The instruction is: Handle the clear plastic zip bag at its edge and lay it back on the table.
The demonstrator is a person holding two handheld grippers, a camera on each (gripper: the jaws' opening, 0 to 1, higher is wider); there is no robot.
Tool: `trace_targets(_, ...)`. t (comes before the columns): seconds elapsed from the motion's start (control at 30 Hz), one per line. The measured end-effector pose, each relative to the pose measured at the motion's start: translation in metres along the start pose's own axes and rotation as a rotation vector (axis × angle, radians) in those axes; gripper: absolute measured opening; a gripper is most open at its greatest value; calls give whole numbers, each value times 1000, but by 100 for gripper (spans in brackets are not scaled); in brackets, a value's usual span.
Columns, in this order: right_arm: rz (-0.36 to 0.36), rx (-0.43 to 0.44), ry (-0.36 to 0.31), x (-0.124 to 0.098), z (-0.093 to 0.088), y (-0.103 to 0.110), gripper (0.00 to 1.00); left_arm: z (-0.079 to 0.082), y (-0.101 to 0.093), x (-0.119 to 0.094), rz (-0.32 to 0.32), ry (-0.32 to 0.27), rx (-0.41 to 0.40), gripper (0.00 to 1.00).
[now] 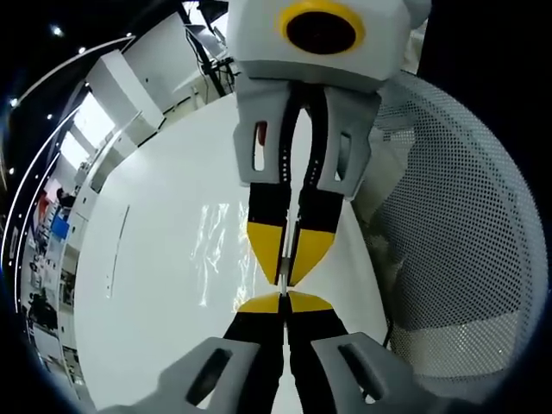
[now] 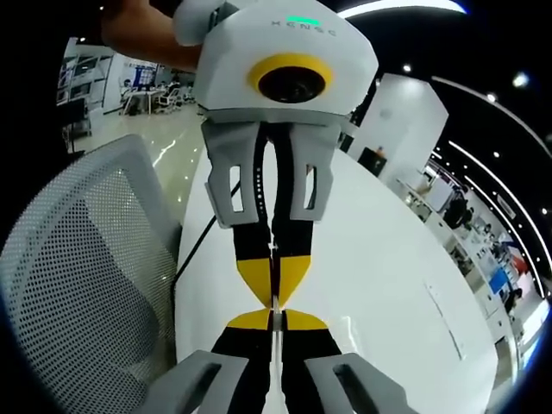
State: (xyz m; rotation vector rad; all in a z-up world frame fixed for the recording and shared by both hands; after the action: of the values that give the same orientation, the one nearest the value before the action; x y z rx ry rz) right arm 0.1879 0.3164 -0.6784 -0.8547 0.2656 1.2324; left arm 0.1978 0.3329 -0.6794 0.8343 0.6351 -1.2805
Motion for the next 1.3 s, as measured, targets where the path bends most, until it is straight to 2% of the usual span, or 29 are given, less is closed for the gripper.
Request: trace_targets(1.3,3,11,-10,-1,-1,2,0,-8,1,-3,20,8,-30,0)
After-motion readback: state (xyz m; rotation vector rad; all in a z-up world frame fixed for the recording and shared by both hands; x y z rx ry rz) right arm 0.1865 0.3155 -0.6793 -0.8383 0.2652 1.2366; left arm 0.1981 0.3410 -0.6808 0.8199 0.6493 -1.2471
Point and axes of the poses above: the point that each gripper's makers call its tool centre point, and the gripper's own axes: x roughly forward along the fingers, y roughly to its left, z roughly out of its top, the point moved 2 cm from there along -x, roughly backward along the fingers, and after that the axes turned 9 degrees about -x, right-handed, at the moved point
